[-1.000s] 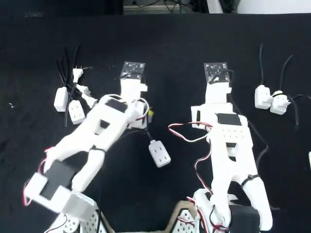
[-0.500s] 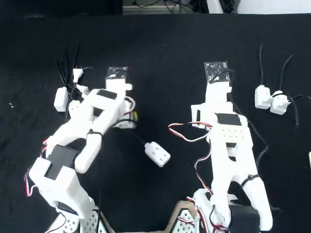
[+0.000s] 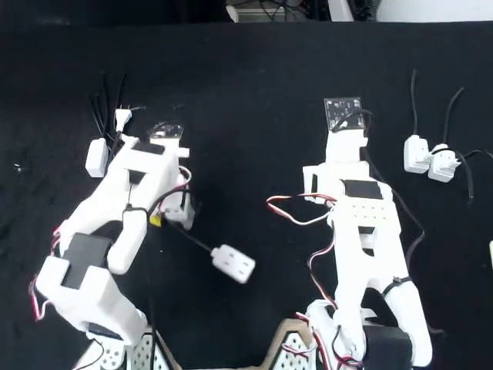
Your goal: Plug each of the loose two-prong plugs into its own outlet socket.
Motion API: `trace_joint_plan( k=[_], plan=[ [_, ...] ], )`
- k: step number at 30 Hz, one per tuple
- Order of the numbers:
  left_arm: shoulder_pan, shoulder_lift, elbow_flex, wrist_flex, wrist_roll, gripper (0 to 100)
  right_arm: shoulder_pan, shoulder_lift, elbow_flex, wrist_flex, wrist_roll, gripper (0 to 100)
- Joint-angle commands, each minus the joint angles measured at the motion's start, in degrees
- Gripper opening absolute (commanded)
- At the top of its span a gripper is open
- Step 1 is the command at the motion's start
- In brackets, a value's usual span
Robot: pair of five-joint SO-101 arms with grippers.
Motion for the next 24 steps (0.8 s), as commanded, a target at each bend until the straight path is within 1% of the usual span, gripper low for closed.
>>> trace_joint_plan(
  k=[1, 6, 9, 11, 14, 16, 18, 19, 20, 22, 24],
  plan=[
    [-2.33, -5.63, 8.84, 1.41, -4.22, 20, 0.88, -1.98, -3.30, -1.14, -0.44, 35.7],
    [-9.36, -18.02, 12.62, 1.41, -8.35, 20, 0.88, -1.98, -3.30, -1.14, -0.44, 35.7],
    [-11.56, -24.97, 12.79, 1.58, -11.43, 21, 0.88, -1.98, -3.30, -1.14, -0.44, 35.7],
    [-11.56, -29.10, 12.97, 1.93, -15.12, 21, 0.88, -1.98, -3.30, -1.05, -0.44, 35.7],
    [-11.30, -33.32, 13.93, 2.02, -24.18, 21, 0.88, -1.98, -3.21, -0.97, -0.53, 35.7],
    [-9.27, -35.52, 16.48, 3.69, -33.93, 21, 0.88, -1.98, -3.21, -0.97, -0.53, 35.7],
    [-4.79, -36.84, 20.18, 7.65, -43.69, 21, 0.97, -1.98, -3.30, -1.05, -0.53, 35.7],
    [-1.98, -37.54, 22.20, 9.32, -46.95, 21, 1.14, -1.98, -3.38, -1.05, -0.53, 35.7],
    [0.84, -37.89, 24.04, 10.37, -48.62, 21, 1.32, -1.98, -3.65, -1.05, -0.53, 35.7],
    [6.81, -38.95, 27.56, 9.85, -48.70, 21, 2.11, -2.15, -3.74, -1.23, -0.53, 35.7],
    [12.53, -40.09, 30.64, 6.95, -45.89, 21, 3.78, -2.24, -4.00, -1.32, -0.53, 35.7]
  ],
)
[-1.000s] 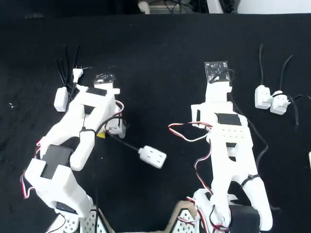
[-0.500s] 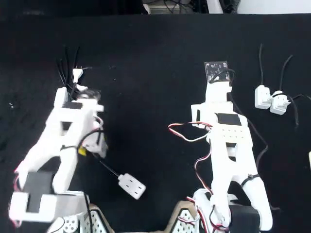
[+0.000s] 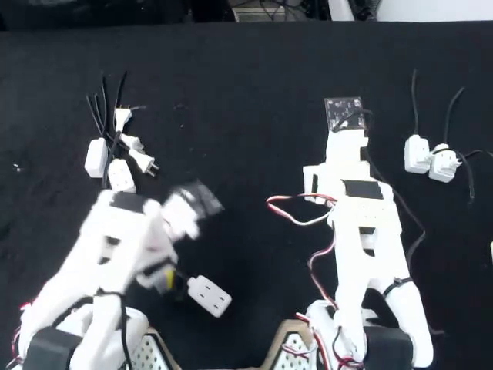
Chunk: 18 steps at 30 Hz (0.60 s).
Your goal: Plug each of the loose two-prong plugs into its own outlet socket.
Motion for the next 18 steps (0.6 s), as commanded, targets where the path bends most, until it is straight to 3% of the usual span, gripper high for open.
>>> trace_joint_plan(
  k=[1, 8, 11, 18],
  plan=[
    [13.23, -3.60, 5.58, -3.96, 2.73, 21, 4.57, -2.15, -4.62, -1.05, -0.53, 35.7],
    [27.82, -5.36, 8.66, -15.47, 17.93, 21, 9.85, -1.98, -5.93, -1.23, -0.53, 35.7],
    [27.91, -5.27, 9.10, -23.56, 24.53, 21, 9.76, -1.98, -5.93, -1.32, -0.53, 35.7],
    [26.77, -5.27, 14.11, -40.79, 32.18, 21, 9.76, -1.98, -5.93, -1.32, -0.53, 35.7]
  ],
)
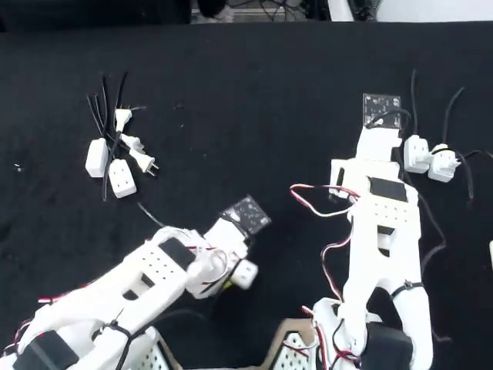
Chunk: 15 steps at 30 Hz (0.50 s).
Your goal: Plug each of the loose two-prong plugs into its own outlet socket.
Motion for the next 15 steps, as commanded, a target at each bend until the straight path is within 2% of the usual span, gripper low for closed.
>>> trace_joint_plan(
  k=[1, 8, 15],
  plan=[
    [-1.36, -0.97, 0.66, -10.29, 5.63, 21, 0.97, -1.98, -3.47, -1.32, -0.53, 35.7],
    [-11.12, 8.44, -7.16, -14.59, 13.10, 21, 0.97, -1.98, -3.38, -1.23, -0.53, 35.7],
    [-10.86, 20.66, -14.90, -14.51, 13.27, 21, 0.97, -1.98, -3.38, -1.32, -0.53, 35.7]
  ],
)
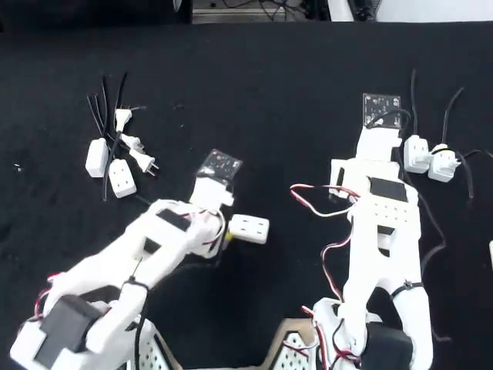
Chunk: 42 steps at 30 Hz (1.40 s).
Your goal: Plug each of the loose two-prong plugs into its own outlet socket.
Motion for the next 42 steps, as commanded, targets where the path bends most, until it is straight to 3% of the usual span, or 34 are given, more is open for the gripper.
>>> trace_joint_plan(
  k=[1, 5, 10, 14, 20, 23, 26, 33, 42],
  plan=[
    [-0.13, 4.13, -6.81, -0.88, 0.88, 21, 0.88, -1.98, -3.38, -1.32, -0.53, 35.7],
    [-0.48, 4.04, -11.56, 3.96, 3.78, 21, 0.88, -1.98, -3.38, -1.32, -0.53, 35.7],
    [-0.48, 3.96, -19.38, 22.33, 0.97, 21, 0.88, -1.98, -3.38, -1.32, -0.53, 35.7],
    [-8.66, 3.16, -29.93, 35.52, -1.85, 20, 0.88, -1.98, -3.38, -1.32, -0.53, 35.7],
    [-29.32, 6.86, -44.35, 30.77, -2.46, 21, 0.62, -1.89, -3.30, -1.32, -0.53, 35.7],
    [-32.31, 13.27, -51.21, 30.15, -7.12, 21, -1.58, -1.89, -3.03, -1.14, -0.53, 35.7],
    [-31.87, 22.07, -57.01, 34.81, -7.38, 21, -4.40, -1.89, -1.89, -1.32, -0.53, 35.7],
    [-31.78, 38.95, -69.41, 36.48, 8.09, 21, -5.80, -1.89, -1.45, -1.32, -0.53, 35.7],
    [-32.31, 47.91, -75.12, 36.40, 23.38, 20, -5.80, -1.89, -1.45, -1.32, -0.53, 35.7]
  ],
)
